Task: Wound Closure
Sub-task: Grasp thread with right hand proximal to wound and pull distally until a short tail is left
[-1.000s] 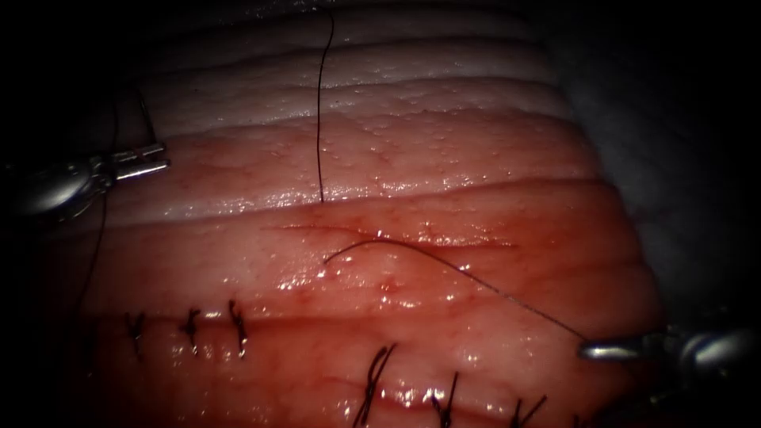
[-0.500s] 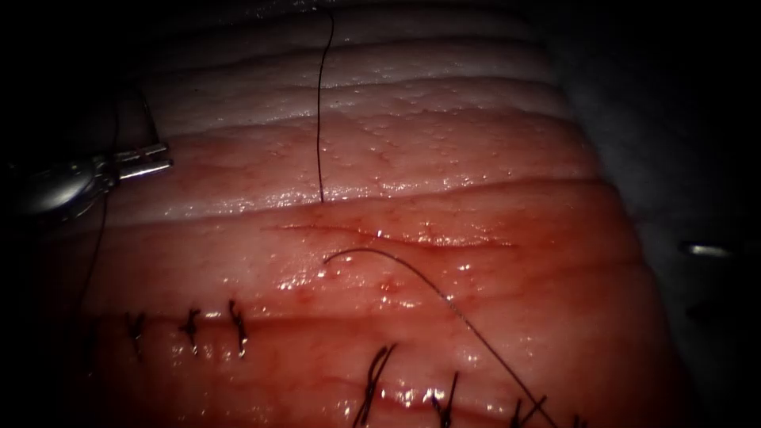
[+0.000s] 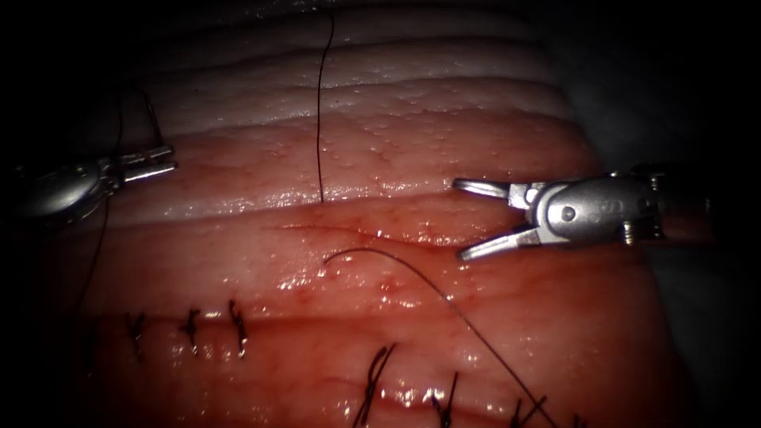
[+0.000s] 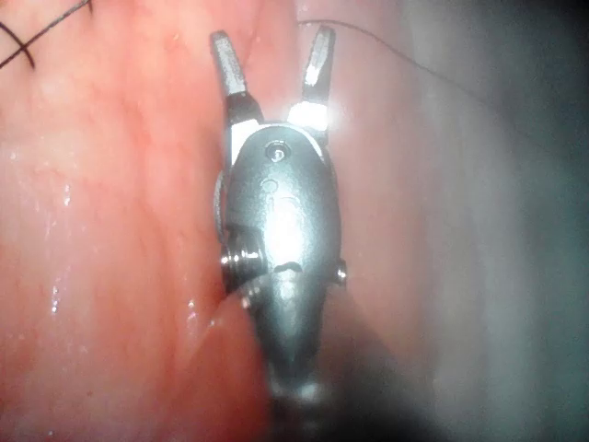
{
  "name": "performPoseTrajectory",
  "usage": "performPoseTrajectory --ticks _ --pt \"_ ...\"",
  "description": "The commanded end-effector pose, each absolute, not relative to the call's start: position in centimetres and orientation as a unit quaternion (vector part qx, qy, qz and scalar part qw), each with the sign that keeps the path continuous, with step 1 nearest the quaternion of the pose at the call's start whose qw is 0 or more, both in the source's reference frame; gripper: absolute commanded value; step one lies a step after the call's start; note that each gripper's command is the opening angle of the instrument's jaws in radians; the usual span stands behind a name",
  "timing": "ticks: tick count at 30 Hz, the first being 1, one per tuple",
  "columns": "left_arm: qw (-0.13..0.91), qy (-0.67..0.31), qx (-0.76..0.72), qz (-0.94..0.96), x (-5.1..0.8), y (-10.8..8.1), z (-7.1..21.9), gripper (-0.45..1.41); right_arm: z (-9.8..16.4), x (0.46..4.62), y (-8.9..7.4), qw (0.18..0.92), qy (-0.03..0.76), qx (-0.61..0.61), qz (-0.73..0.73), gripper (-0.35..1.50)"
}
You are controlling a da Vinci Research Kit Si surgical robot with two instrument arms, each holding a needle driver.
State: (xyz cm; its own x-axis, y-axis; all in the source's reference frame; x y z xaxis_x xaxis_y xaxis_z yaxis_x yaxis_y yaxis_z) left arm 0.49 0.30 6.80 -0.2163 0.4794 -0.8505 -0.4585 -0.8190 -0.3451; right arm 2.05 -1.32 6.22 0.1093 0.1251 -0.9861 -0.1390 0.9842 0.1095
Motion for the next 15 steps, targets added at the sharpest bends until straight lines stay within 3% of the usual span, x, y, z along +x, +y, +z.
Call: performPoseTrajectory --ticks 1,8,15 --pt "0.300 -0.009 -0.550 0.779 0.44 0.32 6.86 -0.45 6.32 2.32 -1.36 0.740 0.668 -0.006 0.083 1.42" --pt "0.300 -0.009 -0.550 0.780 0.44 0.31 6.86 -0.45 6.42 2.94 -1.52 0.727 0.684 0.003 0.057 1.40" --pt "0.301 -0.012 -0.550 0.779 0.45 0.31 6.85 -0.45 6.47 3.05 -1.56 0.732 0.680 0.012 0.043 1.31"
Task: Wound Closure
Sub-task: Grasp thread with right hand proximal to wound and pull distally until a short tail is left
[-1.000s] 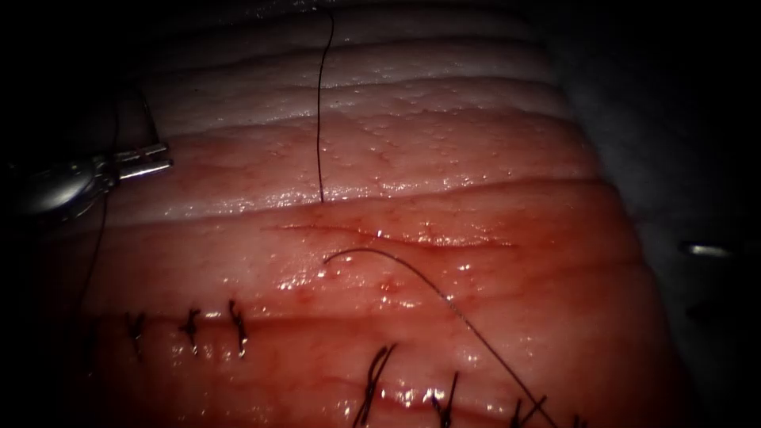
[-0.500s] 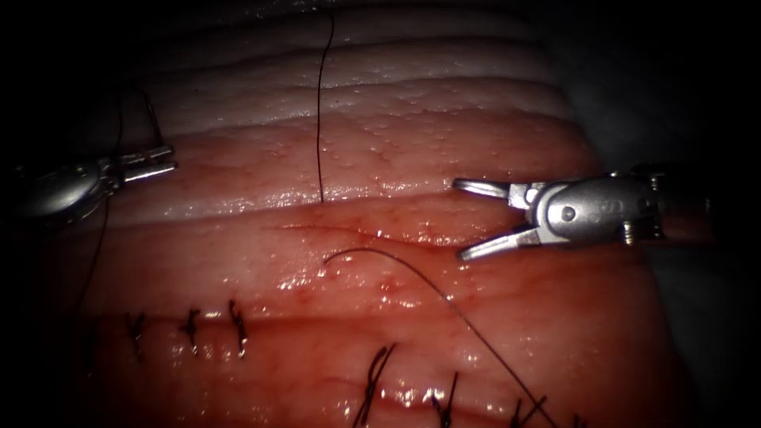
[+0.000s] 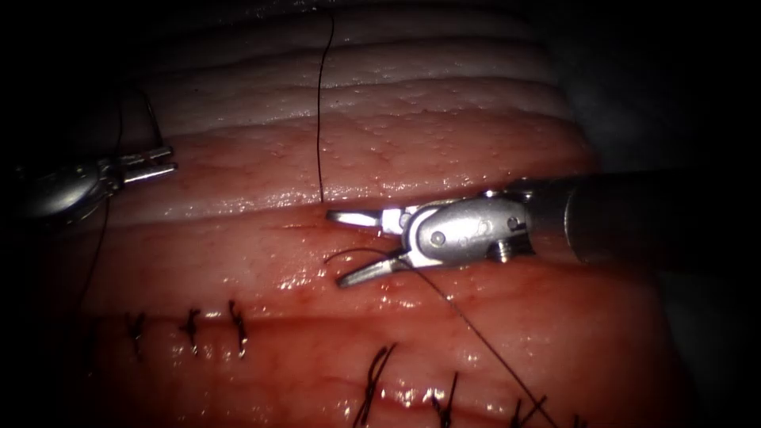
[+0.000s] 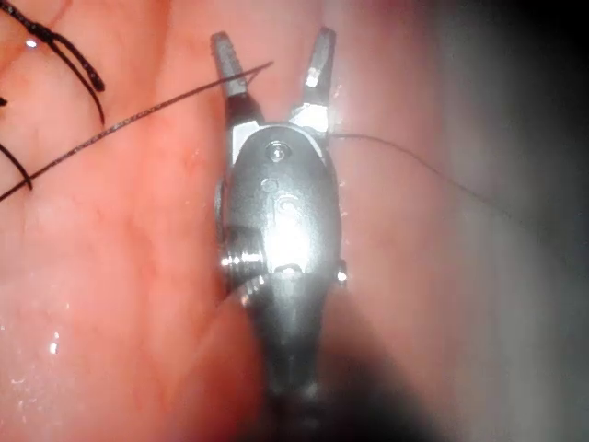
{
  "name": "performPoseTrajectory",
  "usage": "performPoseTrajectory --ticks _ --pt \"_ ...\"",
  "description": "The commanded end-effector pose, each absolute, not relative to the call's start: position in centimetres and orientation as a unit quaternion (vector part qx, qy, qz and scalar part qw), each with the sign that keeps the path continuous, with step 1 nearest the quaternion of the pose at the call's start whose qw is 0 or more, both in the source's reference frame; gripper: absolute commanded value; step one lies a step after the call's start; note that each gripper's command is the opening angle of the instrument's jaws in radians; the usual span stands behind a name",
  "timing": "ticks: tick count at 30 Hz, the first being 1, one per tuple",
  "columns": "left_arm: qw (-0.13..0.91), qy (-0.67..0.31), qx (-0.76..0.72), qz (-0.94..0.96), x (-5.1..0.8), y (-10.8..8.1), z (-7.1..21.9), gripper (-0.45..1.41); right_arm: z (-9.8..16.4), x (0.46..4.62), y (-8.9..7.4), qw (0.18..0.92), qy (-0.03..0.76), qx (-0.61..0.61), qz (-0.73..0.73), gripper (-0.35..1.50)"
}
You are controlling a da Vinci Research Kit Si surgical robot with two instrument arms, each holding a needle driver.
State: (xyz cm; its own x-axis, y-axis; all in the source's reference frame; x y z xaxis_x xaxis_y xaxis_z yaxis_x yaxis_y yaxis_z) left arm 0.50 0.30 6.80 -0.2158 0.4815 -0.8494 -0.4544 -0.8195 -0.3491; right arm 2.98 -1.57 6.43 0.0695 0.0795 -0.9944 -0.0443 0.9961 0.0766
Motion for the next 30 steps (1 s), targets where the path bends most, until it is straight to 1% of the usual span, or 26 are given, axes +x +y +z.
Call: performPoseTrajectory --ticks 1,7,12,14,15,16,17,18,23,28,30 --pt "0.301 -0.012 -0.550 0.779 0.45 0.31 6.85 -0.45 6.47 3.05 -1.56 0.733 0.679 0.011 0.044 1.31" --pt "0.301 -0.012 -0.550 0.779 0.44 0.31 6.85 -0.45 6.45 3.00 -1.57 0.733 0.678 0.015 0.042 1.16" --pt "0.301 -0.012 -0.550 0.779 0.44 0.31 6.85 -0.45 6.46 3.00 -1.56 0.744 0.667 0.020 0.038 1.08" --pt "0.301 -0.012 -0.550 0.779 0.44 0.31 6.85 -0.45 6.47 3.00 -1.56 0.745 0.665 0.020 0.037 0.96" --pt "0.301 -0.012 -0.550 0.779 0.44 0.31 6.85 -0.45 6.47 3.01 -1.56 0.747 0.664 0.022 0.036 0.68" --pt "0.301 -0.012 -0.550 0.779 0.44 0.31 6.85 -0.45 6.47 3.01 -1.57 0.748 0.663 0.024 0.034 0.33" --pt "0.301 -0.012 -0.550 0.779 0.44 0.31 6.85 -0.45 6.46 3.00 -1.57 0.750 0.660 0.026 0.032 -0.13" --pt "0.301 -0.012 -0.550 0.779 0.44 0.31 6.85 -0.45 6.46 3.00 -1.58 0.753 0.657 0.030 0.029 -0.35" --pt "0.301 -0.012 -0.550 0.779 0.44 0.31 6.85 -0.45 6.34 3.02 -1.61 0.756 0.653 0.038 0.026 -0.35" --pt "0.301 -0.012 -0.550 0.779 0.44 0.31 6.85 -0.45 6.01 3.08 -1.93 0.765 0.643 0.017 -0.035 -0.35" --pt "0.300 -0.013 -0.549 0.780 0.44 0.31 6.86 -0.45 5.82 3.11 -2.11 0.776 0.627 -0.003 -0.070 -0.35"
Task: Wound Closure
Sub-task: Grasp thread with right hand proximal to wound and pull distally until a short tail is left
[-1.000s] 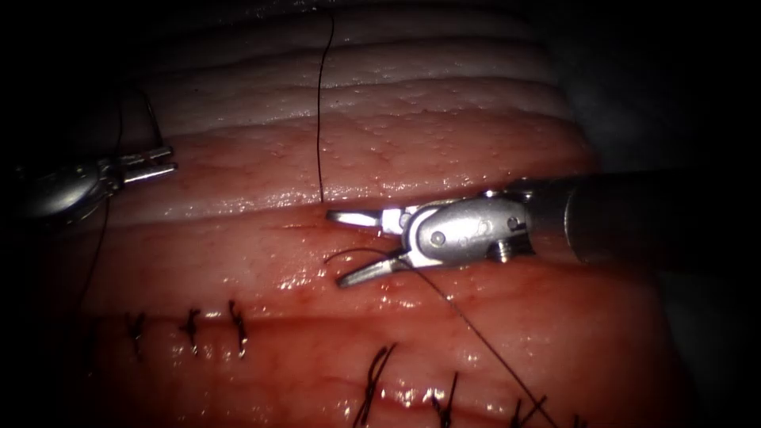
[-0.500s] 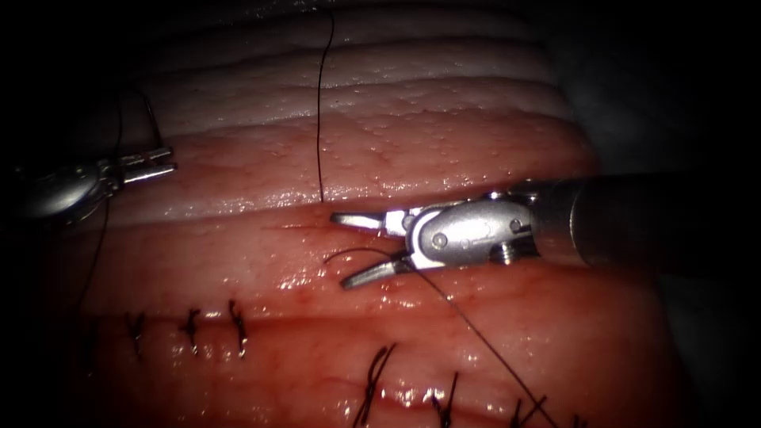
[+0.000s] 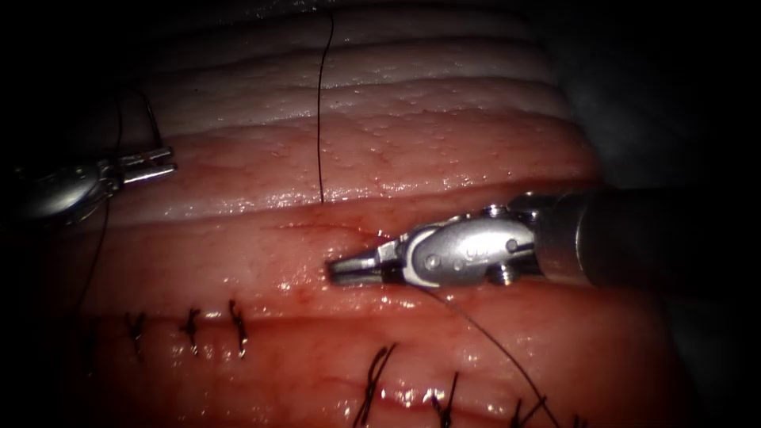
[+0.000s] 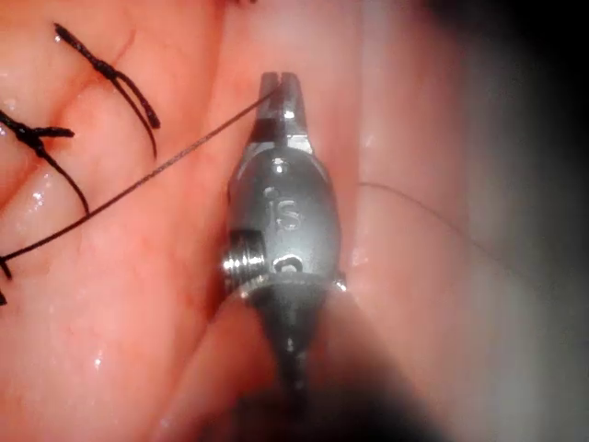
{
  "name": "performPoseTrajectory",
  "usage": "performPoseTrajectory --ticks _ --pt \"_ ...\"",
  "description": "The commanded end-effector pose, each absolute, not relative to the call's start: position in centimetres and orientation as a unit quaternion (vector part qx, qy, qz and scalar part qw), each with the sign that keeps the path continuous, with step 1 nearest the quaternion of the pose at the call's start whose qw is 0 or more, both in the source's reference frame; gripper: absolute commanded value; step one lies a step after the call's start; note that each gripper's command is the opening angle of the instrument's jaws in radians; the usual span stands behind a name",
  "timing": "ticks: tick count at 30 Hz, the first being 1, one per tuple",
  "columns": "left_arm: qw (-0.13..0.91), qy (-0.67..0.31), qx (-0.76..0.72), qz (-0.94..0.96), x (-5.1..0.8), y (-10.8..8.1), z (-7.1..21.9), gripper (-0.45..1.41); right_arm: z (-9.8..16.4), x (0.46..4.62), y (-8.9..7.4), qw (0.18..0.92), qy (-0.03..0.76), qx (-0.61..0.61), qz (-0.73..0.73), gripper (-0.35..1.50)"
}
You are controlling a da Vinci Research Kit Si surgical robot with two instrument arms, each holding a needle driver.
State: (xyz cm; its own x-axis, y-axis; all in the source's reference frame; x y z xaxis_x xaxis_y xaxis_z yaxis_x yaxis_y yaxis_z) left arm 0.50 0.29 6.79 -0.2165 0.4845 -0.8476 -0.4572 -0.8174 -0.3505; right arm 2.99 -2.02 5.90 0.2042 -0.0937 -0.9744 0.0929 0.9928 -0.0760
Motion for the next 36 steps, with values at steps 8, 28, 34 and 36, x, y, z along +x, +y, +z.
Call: performPoseTrajectory --ticks 8,28,34,36 --pt "0.301 -0.016 -0.549 0.780 0.43 0.3 6.9 -0.45 5.1 3.27 -2.8 0.794 0.587 -0.011 -0.155 -0.35" --pt "0.298 -0.018 -0.547 0.782 0.41 0.3 6.9 -0.45 4.3 3.48 -3.9 0.770 0.586 0.094 -0.237 -0.35" --pt "0.298 -0.018 -0.547 0.782 0.41 0.3 6.9 -0.45 4.3 3.49 -3.8 0.762 0.602 0.116 -0.210 0.26" --pt "0.298 -0.018 -0.547 0.782 0.41 0.3 6.9 -0.45 4.3 3.46 -3.6 0.751 0.626 0.099 -0.186 1.15"
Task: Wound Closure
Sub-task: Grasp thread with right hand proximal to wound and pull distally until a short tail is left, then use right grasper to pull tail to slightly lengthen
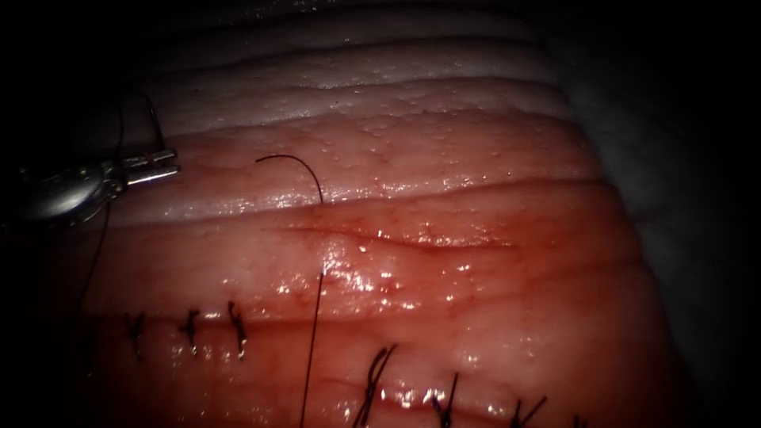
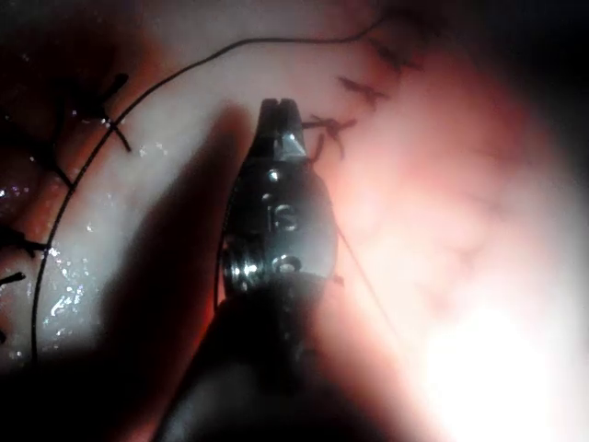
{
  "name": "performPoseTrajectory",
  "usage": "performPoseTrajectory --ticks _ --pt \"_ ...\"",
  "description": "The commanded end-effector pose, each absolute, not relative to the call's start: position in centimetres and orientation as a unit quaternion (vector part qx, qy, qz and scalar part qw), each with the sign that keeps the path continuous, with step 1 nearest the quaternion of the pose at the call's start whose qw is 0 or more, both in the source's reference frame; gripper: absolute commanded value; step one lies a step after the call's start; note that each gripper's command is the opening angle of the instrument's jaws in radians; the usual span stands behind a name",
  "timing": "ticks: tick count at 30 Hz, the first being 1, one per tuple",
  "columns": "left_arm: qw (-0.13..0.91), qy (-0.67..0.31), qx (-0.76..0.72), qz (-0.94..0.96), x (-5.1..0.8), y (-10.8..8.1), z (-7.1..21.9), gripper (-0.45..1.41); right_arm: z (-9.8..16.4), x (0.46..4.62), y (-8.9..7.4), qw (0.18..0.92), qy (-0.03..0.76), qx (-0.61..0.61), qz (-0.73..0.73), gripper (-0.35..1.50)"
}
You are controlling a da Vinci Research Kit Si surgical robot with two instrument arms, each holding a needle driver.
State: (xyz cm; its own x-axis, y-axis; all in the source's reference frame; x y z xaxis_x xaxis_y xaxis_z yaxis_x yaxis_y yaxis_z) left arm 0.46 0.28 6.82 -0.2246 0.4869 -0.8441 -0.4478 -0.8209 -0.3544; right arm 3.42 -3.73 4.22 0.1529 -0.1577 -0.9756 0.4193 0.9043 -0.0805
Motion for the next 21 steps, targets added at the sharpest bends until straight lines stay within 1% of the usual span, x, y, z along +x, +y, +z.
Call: performPoseTrajectory --ticks 1,2,3,7,12,16,19,21 --pt "0.298 -0.018 -0.547 0.782 0.41 0.3 6.9 -0.45 4.4 3.44 -3.6 0.749 0.633 0.087 -0.173 1.31" --pt "0.298 -0.018 -0.547 0.782 0.41 0.3 6.9 -0.45 4.4 3.40 -3.4 0.754 0.636 0.070 -0.150 1.43" --pt "0.298 -0.018 -0.547 0.782 0.41 0.3 6.9 -0.45 4.4 3.37 -3.4 0.756 0.638 0.051 -0.140 1.48" --pt "0.298 -0.018 -0.547 0.782 0.41 0.3 6.9 -0.45 4.5 3.20 -3.0 0.757 0.640 0.008 -0.133 1.48" --pt "0.298 -0.018 -0.547 0.782 0.42 0.3 6.9 -0.45 4.6 2.94 -2.5 0.785 0.602 -0.055 -0.139 1.48" --pt "0.298 -0.017 -0.547 0.782 0.42 0.3 6.9 -0.45 4.6 2.74 -2.3 0.803 0.578 -0.069 -0.125 1.48" --pt "0.298 -0.017 -0.547 0.782 0.41 0.3 6.9 -0.45 4.7 2.63 -2.0 0.811 0.572 -0.084 -0.092 1.40" --pt "0.298 -0.017 -0.547 0.782 0.41 0.3 6.9 -0.45 4.8 2.61 -1.9 0.820 0.568 -0.066 -0.034 1.26"
